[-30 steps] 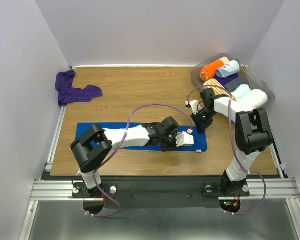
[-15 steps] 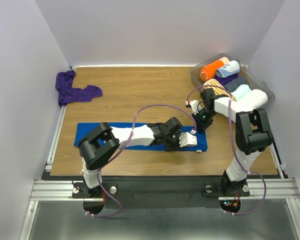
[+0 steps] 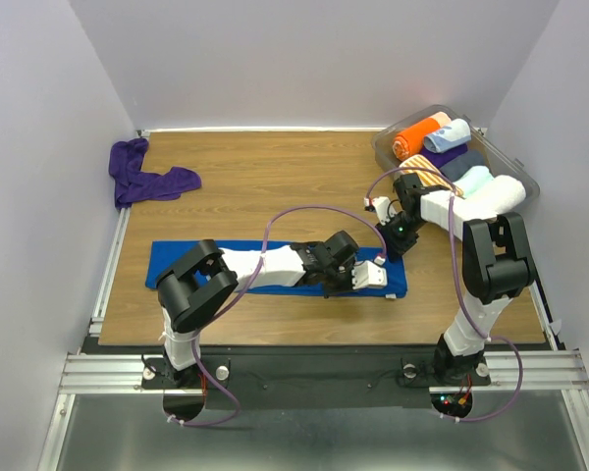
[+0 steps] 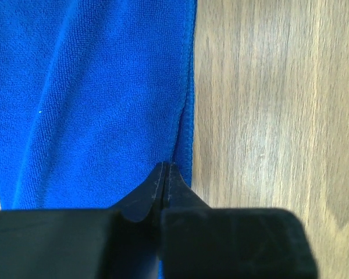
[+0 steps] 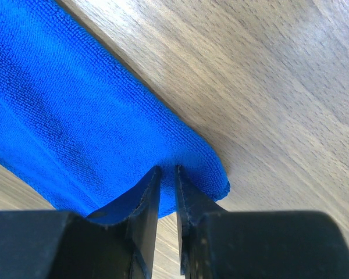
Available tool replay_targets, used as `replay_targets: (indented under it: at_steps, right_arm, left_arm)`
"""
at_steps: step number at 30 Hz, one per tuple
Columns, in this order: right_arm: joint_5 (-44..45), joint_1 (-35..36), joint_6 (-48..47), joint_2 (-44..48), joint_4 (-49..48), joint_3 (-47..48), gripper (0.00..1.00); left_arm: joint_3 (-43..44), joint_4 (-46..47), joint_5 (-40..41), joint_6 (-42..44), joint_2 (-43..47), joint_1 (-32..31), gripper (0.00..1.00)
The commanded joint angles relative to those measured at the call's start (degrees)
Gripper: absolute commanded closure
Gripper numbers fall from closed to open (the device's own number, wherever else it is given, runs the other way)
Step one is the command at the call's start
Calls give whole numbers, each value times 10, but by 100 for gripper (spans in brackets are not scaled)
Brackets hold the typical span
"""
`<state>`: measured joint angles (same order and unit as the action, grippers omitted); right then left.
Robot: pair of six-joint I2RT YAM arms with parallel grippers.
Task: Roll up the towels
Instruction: Fold the towel
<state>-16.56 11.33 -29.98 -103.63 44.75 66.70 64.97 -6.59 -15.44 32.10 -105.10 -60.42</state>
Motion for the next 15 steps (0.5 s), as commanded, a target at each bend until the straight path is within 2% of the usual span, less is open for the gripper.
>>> replay_targets:
  at_steps: [1, 15]
  right_arm:
    - [13, 5, -10, -36, -28, -17, 78]
    - [16, 5, -10, -40, -28, -15, 78]
  left_arm:
    - [15, 7, -7, 6, 7, -4, 99]
    - [-5, -11, -37, 9, 46, -5, 100]
